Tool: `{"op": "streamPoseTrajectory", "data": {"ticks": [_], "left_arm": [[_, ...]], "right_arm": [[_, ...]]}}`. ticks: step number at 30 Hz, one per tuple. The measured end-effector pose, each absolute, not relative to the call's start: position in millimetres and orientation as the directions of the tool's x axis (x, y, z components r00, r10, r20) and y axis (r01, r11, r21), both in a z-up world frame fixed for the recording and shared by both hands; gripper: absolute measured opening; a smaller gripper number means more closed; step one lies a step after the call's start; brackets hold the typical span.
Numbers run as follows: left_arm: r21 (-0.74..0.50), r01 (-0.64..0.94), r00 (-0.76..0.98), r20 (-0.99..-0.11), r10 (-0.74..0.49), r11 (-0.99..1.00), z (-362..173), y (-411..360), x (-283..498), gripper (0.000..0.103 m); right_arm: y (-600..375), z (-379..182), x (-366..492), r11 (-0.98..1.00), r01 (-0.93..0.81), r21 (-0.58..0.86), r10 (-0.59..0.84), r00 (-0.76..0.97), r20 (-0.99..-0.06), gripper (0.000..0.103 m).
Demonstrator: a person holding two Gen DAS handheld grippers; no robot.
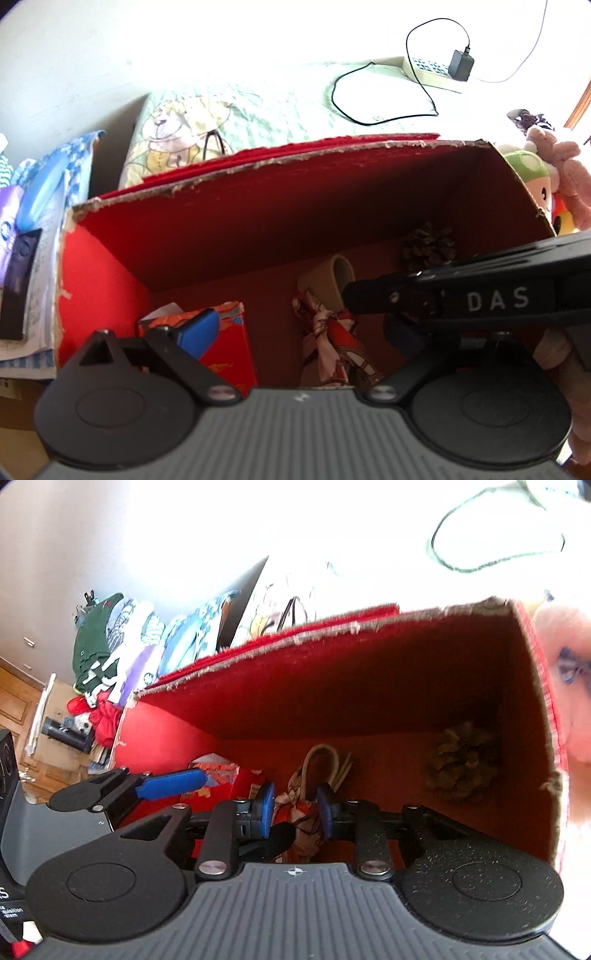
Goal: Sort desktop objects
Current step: 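Lower the strap into the red box and open the right tool, then withdraw the right tool from the box toward the orange gourd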
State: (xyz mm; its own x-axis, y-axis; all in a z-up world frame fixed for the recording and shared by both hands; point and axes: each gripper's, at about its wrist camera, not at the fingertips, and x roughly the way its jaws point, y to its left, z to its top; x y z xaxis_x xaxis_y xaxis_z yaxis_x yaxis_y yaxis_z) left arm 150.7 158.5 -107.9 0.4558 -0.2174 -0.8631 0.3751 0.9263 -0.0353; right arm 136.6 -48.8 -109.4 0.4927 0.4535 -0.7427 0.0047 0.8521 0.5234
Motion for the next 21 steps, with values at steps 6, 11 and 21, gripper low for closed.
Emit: {"op": "streamPoseTrajectory", "data": {"ticks": [6,11,21], "left_arm": [[0.035,0.368,0.522,-0.835,-0.175,0.929,-101,155,140,0.096],[-0.027,0.355,0.545,-0.806,-0.231,0.934,-81,160,124,0.093],[0.000,0.328,0.633,-0.742,-0.219,0.945,-46,166,80,0.093]], "right_arm": [[-49,-104,119,0.862,0.046,0.504,0.384,0.590,-0.710,0.028],[-56,-96,91,0.863,0.044,0.503,0.352,0.661,-0.663,0.028],[-58,-54,31,0.876,-0.043,0.480,0.293,0.839,-0.459,0.030]]}}
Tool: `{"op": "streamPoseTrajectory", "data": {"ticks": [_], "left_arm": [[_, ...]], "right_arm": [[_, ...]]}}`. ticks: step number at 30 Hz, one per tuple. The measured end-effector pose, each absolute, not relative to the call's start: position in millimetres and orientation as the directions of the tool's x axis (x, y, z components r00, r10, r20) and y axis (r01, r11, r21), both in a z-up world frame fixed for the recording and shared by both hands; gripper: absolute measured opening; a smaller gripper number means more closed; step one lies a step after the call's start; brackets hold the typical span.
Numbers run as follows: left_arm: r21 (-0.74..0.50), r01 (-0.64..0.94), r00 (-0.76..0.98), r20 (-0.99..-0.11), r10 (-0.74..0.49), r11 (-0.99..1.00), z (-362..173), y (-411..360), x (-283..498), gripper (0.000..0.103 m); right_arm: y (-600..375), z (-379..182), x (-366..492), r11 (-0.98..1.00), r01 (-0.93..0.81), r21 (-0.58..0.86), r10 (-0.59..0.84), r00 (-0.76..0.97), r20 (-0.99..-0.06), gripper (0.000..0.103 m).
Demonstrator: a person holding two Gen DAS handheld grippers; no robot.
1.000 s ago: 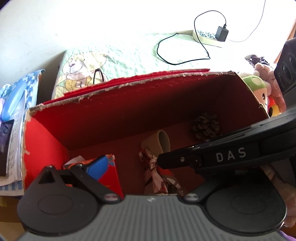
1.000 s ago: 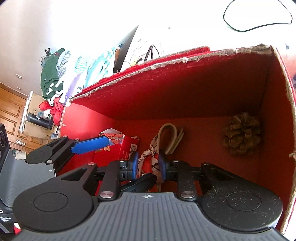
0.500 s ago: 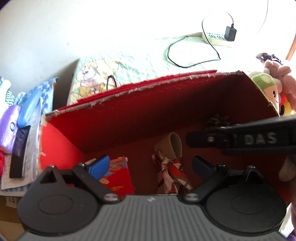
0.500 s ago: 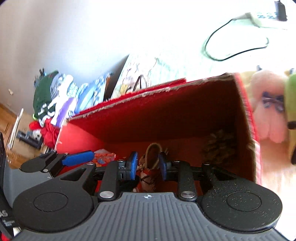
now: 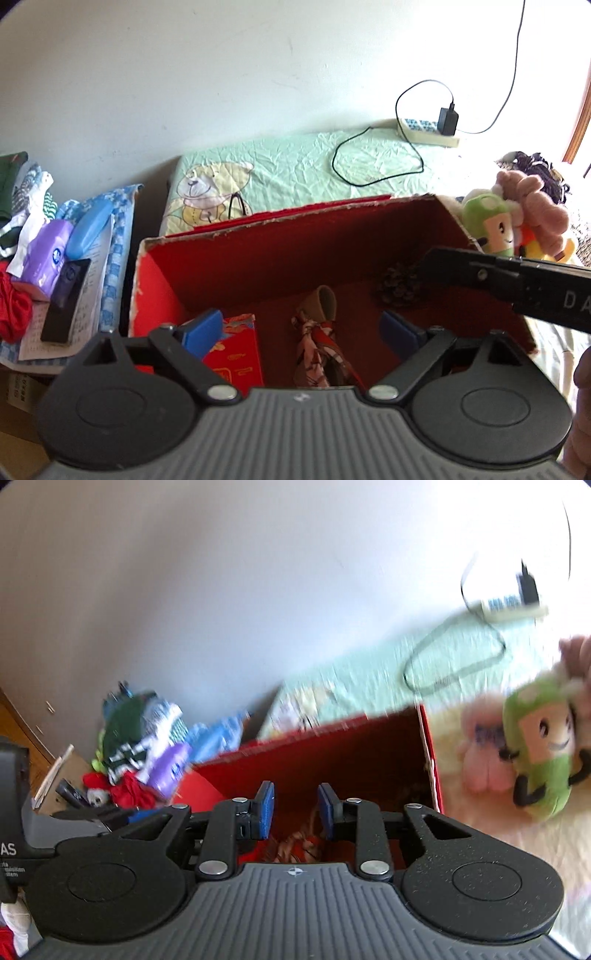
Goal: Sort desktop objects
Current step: 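Withdraw the right tool from the box toward the orange gourd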
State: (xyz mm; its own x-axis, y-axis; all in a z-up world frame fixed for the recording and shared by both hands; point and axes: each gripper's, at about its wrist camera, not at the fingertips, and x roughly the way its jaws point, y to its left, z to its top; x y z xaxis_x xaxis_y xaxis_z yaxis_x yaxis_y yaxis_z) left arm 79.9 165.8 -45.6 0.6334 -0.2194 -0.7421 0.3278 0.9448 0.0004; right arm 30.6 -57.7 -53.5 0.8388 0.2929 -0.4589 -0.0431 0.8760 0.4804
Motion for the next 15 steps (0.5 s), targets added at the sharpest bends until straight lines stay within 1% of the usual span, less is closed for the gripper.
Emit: {"op": "streamPoseTrajectory", "data": {"ticks": [2,4,5,8,10,13,15], "left_arm": [[-0.038,0.325,0.629,-0.737,-0.246,0.945,-39,173,70,0.094],[-0.085,0.317,0.617,-0.738,-0.273,0.945,-35,181,59,0.094],[-0.104,0.310,0.613,-0.738,-0.283,0.945,-34,186,53,0.094],[-0.132,0.290,0.615,-0.733,-0.290,0.948,-33,198,34,0.094],[-0.131,0.283,0.621,-0.730,-0.286,0.950,-33,204,19,0.094],[-0.121,0.278,0.621,-0.734,-0.274,0.953,-36,213,-5,0.094],[-0.138,0.274,0.608,-0.742,-0.282,0.952,-40,220,-20,0.094]], "right_arm": [[-55,-47,19,0.891,-0.060,0.451,0.273,0.863,-0.425,0.041],[-51,-42,9,0.896,-0.084,0.436,0.271,0.881,-0.388,0.056],[-51,-40,5,0.891,-0.103,0.442,0.285,0.885,-0.368,0.059],[-52,-38,-5,0.856,-0.195,0.479,0.385,0.860,-0.336,0.057],[-52,-38,-13,0.828,-0.259,0.497,0.456,0.827,-0.329,0.052],[-51,-44,-23,0.798,-0.318,0.513,0.529,0.777,-0.341,0.044],[-50,-52,-30,0.775,-0.332,0.537,0.566,0.742,-0.359,0.042]]}}
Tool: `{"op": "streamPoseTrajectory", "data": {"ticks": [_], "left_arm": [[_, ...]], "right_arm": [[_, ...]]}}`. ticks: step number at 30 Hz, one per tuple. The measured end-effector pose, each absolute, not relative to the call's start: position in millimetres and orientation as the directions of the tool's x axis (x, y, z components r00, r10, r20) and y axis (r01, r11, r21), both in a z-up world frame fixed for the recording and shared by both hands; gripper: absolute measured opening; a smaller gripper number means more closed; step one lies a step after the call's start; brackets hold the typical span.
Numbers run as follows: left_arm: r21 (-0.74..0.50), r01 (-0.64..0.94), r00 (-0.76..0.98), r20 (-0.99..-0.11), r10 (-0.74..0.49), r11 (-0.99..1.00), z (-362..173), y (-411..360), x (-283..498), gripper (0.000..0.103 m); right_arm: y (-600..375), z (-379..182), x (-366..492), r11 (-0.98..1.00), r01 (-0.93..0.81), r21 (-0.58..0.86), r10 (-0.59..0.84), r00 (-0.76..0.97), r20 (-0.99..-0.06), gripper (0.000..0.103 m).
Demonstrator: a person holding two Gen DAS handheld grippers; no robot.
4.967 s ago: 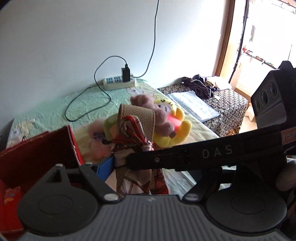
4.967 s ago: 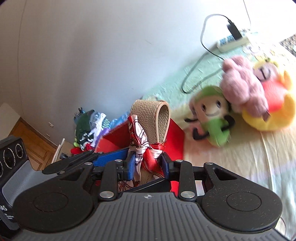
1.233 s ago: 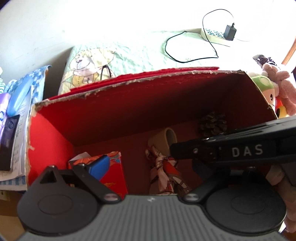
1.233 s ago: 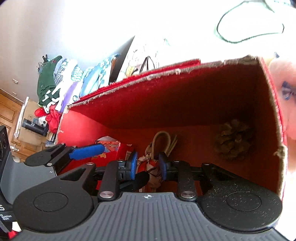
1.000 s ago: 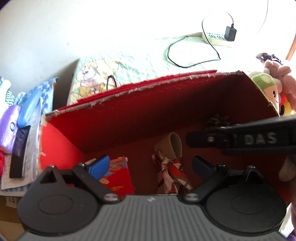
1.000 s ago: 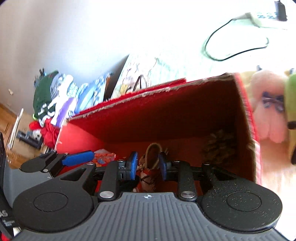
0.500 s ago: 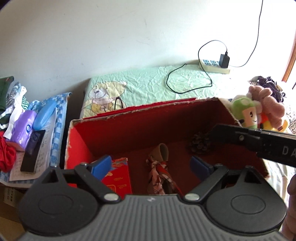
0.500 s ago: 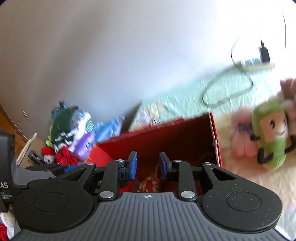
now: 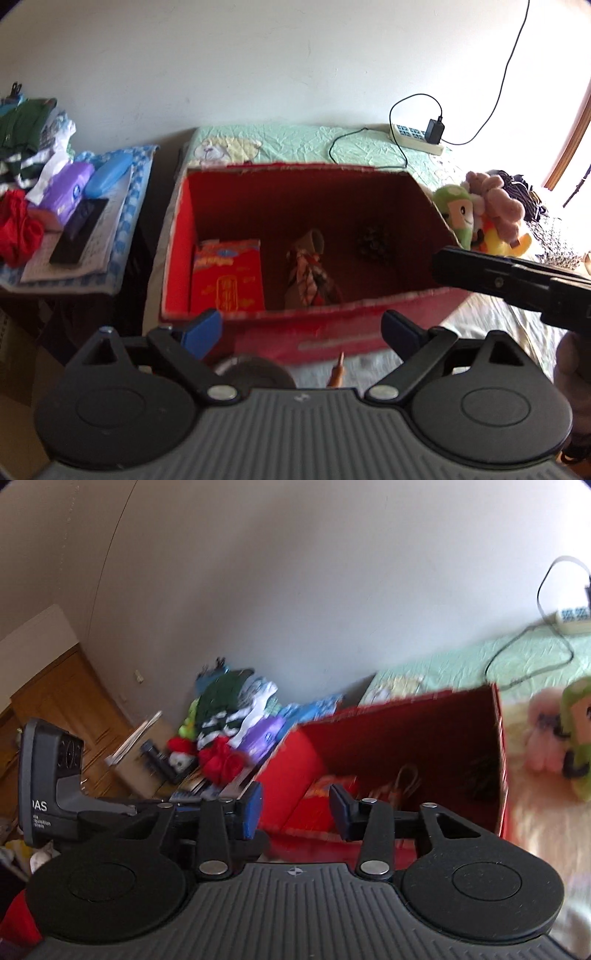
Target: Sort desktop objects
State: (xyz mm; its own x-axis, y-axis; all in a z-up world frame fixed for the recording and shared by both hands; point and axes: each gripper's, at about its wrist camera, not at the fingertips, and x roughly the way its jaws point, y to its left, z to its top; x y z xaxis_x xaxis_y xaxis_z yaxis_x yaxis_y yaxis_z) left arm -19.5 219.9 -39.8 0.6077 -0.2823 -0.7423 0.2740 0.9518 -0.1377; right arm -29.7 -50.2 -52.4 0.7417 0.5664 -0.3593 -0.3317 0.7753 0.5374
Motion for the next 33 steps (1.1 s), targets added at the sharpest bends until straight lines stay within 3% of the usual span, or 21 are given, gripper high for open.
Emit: {"op": "streamPoseTrajectory", "data": {"ticks": [9,22,29,33], "left_arm": [[-0.233,0.197,0.454,-0.839,-0.299,0.952,-89,232,-56,0.097],[-0.254,0.177,0.327,-0.896,-0.300,0.951,-147,212,-47,0.097],[-0.291,0.300,0.289,-0.880,-0.378,0.908,-146,186,-46,0.099],[-0.240,0.434,0.288,-0.876,-0.386,0.868,-141,163,-51,0.101]], "right_arm": [[-20,-101,-37,0.780,-0.319,0.539,0.612,0.570,-0.549,0.040],[-16,-143,-30,0.801,-0.160,0.577,0.572,0.487,-0.660,0.040],[-27,-155,-30,0.785,-0.066,0.616,0.570,0.469,-0.675,0.043],[-42,-157,-33,0.798,-0.018,0.602,0.536,0.477,-0.696,0.045]]}}
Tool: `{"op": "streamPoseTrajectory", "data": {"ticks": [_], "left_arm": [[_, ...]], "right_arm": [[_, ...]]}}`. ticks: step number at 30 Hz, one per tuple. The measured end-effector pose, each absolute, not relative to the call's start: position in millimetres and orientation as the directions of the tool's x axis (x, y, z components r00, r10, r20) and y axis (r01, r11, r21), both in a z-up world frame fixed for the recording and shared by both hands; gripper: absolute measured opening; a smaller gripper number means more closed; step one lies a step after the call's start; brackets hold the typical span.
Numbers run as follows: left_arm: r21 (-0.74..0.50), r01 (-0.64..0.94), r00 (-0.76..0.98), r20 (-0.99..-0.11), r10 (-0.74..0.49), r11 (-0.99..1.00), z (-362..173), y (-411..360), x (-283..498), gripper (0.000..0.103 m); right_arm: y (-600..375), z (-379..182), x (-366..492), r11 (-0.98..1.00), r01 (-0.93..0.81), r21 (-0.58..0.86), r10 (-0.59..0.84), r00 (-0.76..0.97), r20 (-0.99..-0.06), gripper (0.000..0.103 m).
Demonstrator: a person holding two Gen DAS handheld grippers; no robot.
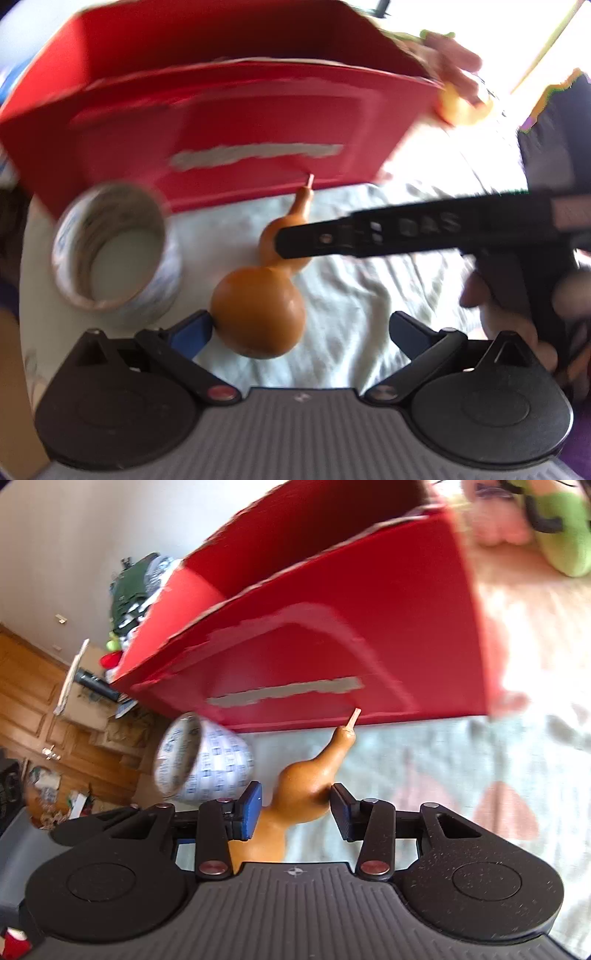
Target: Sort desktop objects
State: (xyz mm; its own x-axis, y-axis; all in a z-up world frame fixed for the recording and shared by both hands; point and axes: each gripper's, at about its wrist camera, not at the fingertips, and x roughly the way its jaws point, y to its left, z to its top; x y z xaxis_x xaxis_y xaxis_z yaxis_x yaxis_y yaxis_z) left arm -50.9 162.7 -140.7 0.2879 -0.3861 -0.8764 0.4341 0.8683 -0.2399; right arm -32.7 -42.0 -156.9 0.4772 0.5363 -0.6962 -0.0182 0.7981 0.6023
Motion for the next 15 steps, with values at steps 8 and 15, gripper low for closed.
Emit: {"op": "streamPoseTrajectory", "data": {"ticks": [8,15], "left_arm": [[-0.198,0.678,0.243,-0.849,-0.469,0.708,-127,129,-67,0.101],[-0.169,0.654,0.270,-0.858,-0.436,0.737,-121,139,-46,0.101]], "right_arm": [[-78,-166,-47,0.775,0.108,0.622,0.503,0.490,-0.712,0.046],[-88,-165,-54,0.765,0.135,0.629,0.492,0.507,-0.708,0.047]]}}
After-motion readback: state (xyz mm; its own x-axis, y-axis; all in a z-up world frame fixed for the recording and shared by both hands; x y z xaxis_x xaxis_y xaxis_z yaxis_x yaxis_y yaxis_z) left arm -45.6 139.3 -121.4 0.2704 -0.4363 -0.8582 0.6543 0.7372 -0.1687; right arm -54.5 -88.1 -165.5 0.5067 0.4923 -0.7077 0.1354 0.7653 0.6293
